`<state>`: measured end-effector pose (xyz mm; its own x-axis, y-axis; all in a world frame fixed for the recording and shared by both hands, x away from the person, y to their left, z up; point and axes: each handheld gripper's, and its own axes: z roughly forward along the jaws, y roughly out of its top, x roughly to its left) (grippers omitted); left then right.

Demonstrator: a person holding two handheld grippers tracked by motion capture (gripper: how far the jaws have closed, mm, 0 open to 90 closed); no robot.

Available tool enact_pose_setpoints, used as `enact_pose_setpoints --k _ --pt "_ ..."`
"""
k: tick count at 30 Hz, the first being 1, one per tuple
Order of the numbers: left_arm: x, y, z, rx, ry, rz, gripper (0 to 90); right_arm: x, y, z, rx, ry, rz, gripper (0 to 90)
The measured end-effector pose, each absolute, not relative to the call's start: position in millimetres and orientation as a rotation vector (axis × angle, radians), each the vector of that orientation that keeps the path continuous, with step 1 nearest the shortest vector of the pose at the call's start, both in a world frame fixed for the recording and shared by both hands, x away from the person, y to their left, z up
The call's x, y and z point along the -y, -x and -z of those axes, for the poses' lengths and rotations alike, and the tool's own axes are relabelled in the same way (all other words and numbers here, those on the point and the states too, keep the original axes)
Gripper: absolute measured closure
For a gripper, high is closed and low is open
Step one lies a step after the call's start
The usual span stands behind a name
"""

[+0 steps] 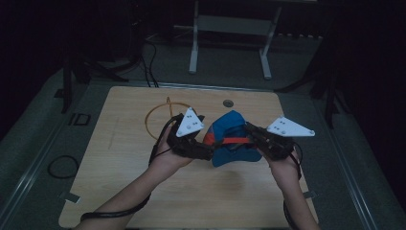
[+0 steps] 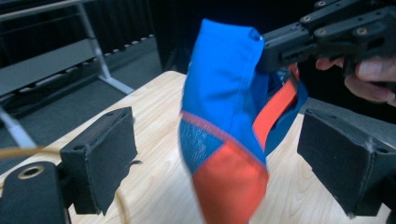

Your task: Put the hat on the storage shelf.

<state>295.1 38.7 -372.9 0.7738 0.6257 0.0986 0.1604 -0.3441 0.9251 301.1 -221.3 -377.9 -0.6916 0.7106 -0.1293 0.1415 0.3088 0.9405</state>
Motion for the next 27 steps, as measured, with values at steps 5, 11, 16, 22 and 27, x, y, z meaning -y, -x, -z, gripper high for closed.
enact_pose_setpoints --k 5,11,16,22,27 --pt "-16.8 -304.8 371.6 -0.576 -1.928 -0.557 19.6 220.1 -298.7 379.2 -2.051 -0.746 -1.394 88.3" --pt "-0.2 -313.4 375.0 -0.582 -1.988 -0.570 26.3 220.1 -295.3 378.4 -2.057 -0.736 -1.401 88.3" --pt "7.1 -318.2 377.8 -0.576 -2.028 -0.520 42.7 219.3 -293.2 376.4 -2.057 -0.719 -1.408 88.3" --pt "12.2 -322.1 377.7 -0.578 -2.035 -0.502 57.4 217.4 -291.9 376.7 -2.055 -0.719 -1.411 88.2" --pt "13.5 -324.7 377.1 -0.568 -2.043 -0.518 83.7 217.8 -291.3 376.5 -2.048 -0.729 -1.424 88.3"
